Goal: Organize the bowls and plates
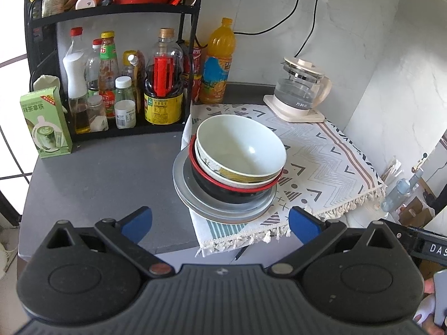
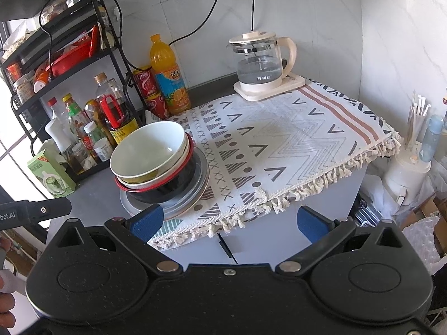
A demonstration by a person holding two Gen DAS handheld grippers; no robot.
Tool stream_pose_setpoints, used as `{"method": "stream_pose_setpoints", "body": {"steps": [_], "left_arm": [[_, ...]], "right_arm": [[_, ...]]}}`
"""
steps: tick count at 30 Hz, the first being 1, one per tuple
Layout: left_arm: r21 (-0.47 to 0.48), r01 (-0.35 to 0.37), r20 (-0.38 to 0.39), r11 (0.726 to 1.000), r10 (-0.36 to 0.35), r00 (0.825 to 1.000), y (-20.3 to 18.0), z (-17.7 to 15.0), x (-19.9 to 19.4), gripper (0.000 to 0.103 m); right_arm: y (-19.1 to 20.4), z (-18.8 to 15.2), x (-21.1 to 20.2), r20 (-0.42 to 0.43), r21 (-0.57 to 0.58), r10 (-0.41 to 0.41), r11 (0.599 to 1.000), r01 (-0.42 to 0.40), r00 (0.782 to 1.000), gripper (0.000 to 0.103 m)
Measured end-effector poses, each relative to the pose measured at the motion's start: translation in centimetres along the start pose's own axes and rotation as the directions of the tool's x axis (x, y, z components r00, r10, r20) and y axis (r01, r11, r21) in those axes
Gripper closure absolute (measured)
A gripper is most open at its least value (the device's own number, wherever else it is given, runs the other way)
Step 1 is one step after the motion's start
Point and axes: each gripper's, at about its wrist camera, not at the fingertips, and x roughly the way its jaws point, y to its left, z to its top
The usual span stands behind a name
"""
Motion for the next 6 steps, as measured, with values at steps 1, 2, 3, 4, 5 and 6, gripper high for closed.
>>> {"method": "stream_pose_setpoints", "body": {"steps": [1, 2, 3, 4, 5, 6], "left_arm": [[-0.001, 0.001, -0.001, 1.0, -0.001, 1.0, -0.02, -0.03, 0.04, 0.0], [-0.003, 0.001, -0.003, 1.0, -0.001, 1.0, -0.01, -0.01, 0.1, 0.0], [-0.004, 0.001, -0.004, 1.0, -0.001, 1.0, 0.01, 0.0, 0.19, 0.0], [-0.005, 0.0, -0.006, 1.0, -0.001, 1.0, 0.0, -0.01, 0.25, 0.0], [-0.007, 0.0, -0.008, 1.0, 0.0, 1.0, -0.01, -0.02, 0.37, 0.0], [-0.009, 0.0, -0.011, 1.0, 0.0, 1.0, -0.02, 0.01, 0.53, 0.0]], "right_arm": [[-0.01, -0.03, 0.0, -0.001, 0.001, 0.0, 1.0, 0.0, 1.0, 0.0], [-0.04, -0.03, 0.01, -0.002, 0.002, -0.001, 1.0, 0.001, 1.0, 0.0], [-0.07, -0.06, -0.08, -0.002, 0.003, -0.003, 1.0, 0.003, 1.0, 0.0], [-0.19, -0.04, -0.16, -0.001, 0.005, -0.003, 1.0, 0.003, 1.0, 0.0], [-0.28, -0.01, -0.29, 0.002, 0.008, -0.006, 1.0, 0.006, 1.0, 0.0], [-0.39, 0.11, -0.36, 0.004, 0.011, -0.009, 1.0, 0.009, 1.0, 0.0]]}}
